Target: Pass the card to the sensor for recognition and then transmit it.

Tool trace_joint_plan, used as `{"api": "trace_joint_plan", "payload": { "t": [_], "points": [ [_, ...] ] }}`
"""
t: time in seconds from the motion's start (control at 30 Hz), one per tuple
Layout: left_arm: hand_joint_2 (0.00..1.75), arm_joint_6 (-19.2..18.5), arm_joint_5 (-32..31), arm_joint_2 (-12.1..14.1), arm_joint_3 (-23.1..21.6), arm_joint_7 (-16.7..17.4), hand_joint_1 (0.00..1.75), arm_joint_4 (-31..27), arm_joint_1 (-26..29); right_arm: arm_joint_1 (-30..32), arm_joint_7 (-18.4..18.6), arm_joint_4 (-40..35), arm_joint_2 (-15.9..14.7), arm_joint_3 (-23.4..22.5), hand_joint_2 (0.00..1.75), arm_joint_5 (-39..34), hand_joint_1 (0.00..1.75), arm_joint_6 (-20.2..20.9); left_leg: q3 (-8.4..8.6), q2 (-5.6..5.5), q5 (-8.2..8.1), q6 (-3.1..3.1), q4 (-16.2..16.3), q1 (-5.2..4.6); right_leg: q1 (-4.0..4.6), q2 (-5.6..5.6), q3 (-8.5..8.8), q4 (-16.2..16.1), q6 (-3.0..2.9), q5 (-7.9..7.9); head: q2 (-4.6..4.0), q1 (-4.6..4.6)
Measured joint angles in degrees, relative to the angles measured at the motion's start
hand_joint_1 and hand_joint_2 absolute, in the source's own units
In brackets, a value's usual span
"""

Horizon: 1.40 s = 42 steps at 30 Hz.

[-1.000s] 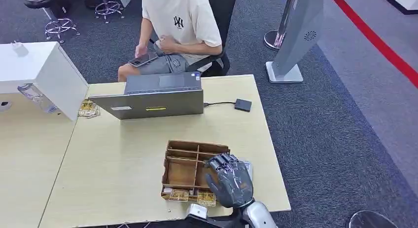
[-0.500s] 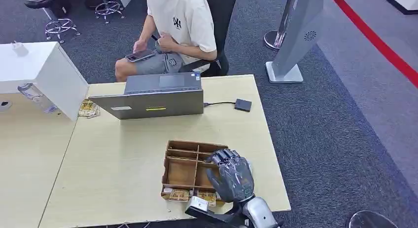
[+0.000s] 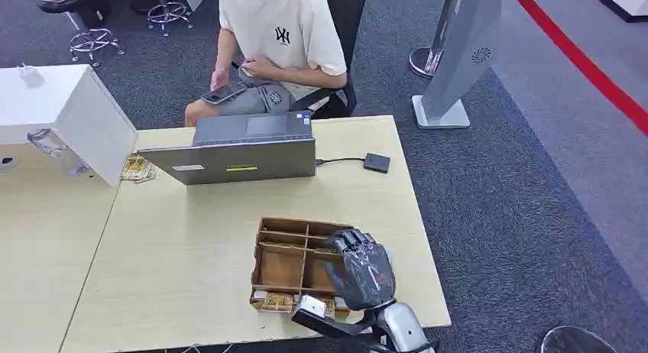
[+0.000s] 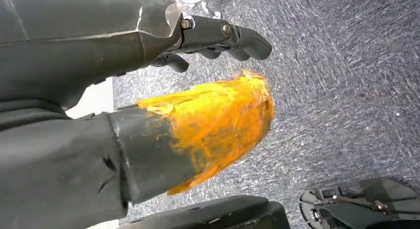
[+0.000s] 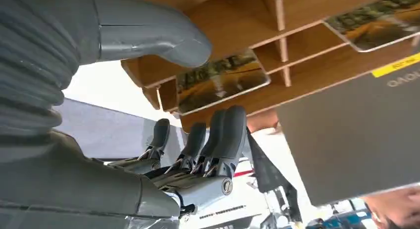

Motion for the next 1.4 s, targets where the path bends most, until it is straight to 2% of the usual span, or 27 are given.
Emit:
{"api": "trace_joint_plan", "payload": {
  "t": [0.03,0.13,0.17,0.23,0.27,0.7,0.87,0.93,1.0,1.1,1.17,1.2,1.3,1.4],
  "points": [
    [0.0,0.0,0.0,0.0,0.0,0.0,0.0,0.0,0.0,-0.11,0.02,0.2,0.0,-0.2,1.75,0.0,0.89,0.0,0.0,0.0,0.0,0.0,0.0,0.0,0.0,0.0,0.0,0.0,0.0,0.0,0.0,0.0],
    [0.0,-0.02,0.0,0.0,0.0,-0.04,0.0,0.0,0.06,-0.43,0.09,0.74,0.0,-0.96,1.75,0.02,1.38,0.0,0.0,0.0,0.0,0.0,0.0,0.0,0.0,0.0,0.0,0.0,0.0,0.0,0.0,0.0],
    [0.0,-0.02,0.0,0.0,0.0,-0.07,0.0,0.0,0.08,-0.51,0.18,0.92,0.0,-1.14,1.75,0.02,1.59,0.0,0.0,0.0,0.0,0.0,0.0,0.0,0.0,0.0,0.0,0.0,0.0,0.0,0.0,0.0],
    [0.0,-0.04,0.02,0.0,0.0,-0.07,0.0,0.0,0.11,-0.61,0.24,1.16,0.0,-1.46,1.75,0.09,1.64,0.0,0.0,0.0,0.0,0.0,0.0,0.0,0.0,0.0,0.0,0.0,0.0,0.0,0.0,0.0],
    [0.0,-0.07,0.04,0.0,0.0,-0.07,0.0,0.0,0.14,-0.64,0.24,1.18,0.0,-1.57,1.75,0.09,1.75,0.0,0.0,0.0,0.0,0.0,0.0,0.0,0.0,0.0,0.0,0.0,0.0,0.0,0.0,0.0],
    [0.0,-0.09,0.09,0.0,0.0,-0.07,0.0,0.02,0.24,-0.86,0.13,1.18,0.02,-2.71,1.75,-0.17,1.75,0.0,0.0,0.0,0.0,0.0,0.0,0.0,0.0,0.0,0.0,0.0,0.0,0.0,0.0,0.0],
    [0.0,-0.09,0.22,0.0,0.0,-0.07,0.0,0.02,0.24,-0.77,-2.2,0.48,0.52,-3.21,1.75,-2.7,1.75,-0.02,0.01,0.0,0.0,0.0,0.0,0.0,0.0,0.0,0.0,0.0,0.0,0.0,0.0,0.0],
    [0.0,-0.07,0.26,-0.02,0.0,-0.15,0.0,0.02,0.26,-0.74,-3.89,-0.41,1.07,-3.56,1.75,-6.22,1.75,-0.02,0.0,0.0,0.0,0.0,0.0,0.0,0.0,0.0,0.0,0.0,0.0,0.0,0.0,0.0],
    [0.0,-0.02,0.42,-0.09,0.0,-0.24,0.0,0.02,0.27,-0.71,-4.02,-1.4,1.31,-3.56,1.75,-11.16,1.75,-0.02,0.0,-0.01,0.0,0.0,0.0,0.0,0.0,-0.01,0.0,0.0,0.0,0.0,0.0,0.0],
    [0.0,0.0,0.42,-0.11,0.0,-0.35,0.0,0.02,0.43,-0.74,-1.33,-3.76,1.14,-2.25,1.75,-17.07,1.75,-0.02,0.01,0.02,0.0,0.0,0.0,0.0,0.0,0.03,0.0,0.0,0.0,0.0,0.0,0.0],
    [0.0,0.0,0.42,-0.11,0.0,-0.37,0.0,0.02,0.46,-0.73,-0.9,-4.77,1.01,-1.53,1.75,-17.84,1.75,-0.02,0.01,0.03,0.0,0.0,0.0,0.0,0.0,0.04,0.0,0.0,0.0,0.0,0.0,0.0],
    [0.0,0.0,0.44,-0.11,0.0,-0.44,0.0,0.02,0.49,-0.72,-0.96,-5.34,0.92,-1.07,1.75,-20.67,1.75,0.0,0.01,0.02,0.0,0.0,0.0,0.0,0.0,0.01,0.0,0.0,0.0,0.0,0.0,0.0],
    [0.0,0.04,0.57,-0.15,0.0,-0.55,0.0,0.02,0.71,-0.72,-1.94,-9.19,0.09,0.83,1.75,-37.06,1.75,2.11,0.01,0.02,0.0,0.0,0.0,-0.01,-0.01,0.02,0.0,0.0,0.0,0.0,0.0,0.0],
    [0.0,0.17,0.59,-0.39,0.0,-0.57,0.0,0.02,0.76,-0.6,-3.23,-14.54,-0.59,1.53,1.75,-48.07,1.75,5.88,0.01,0.02,0.0,0.0,0.01,-0.01,-0.01,0.02,0.0,0.0,0.0,0.0,0.0,0.0]
  ]
}}
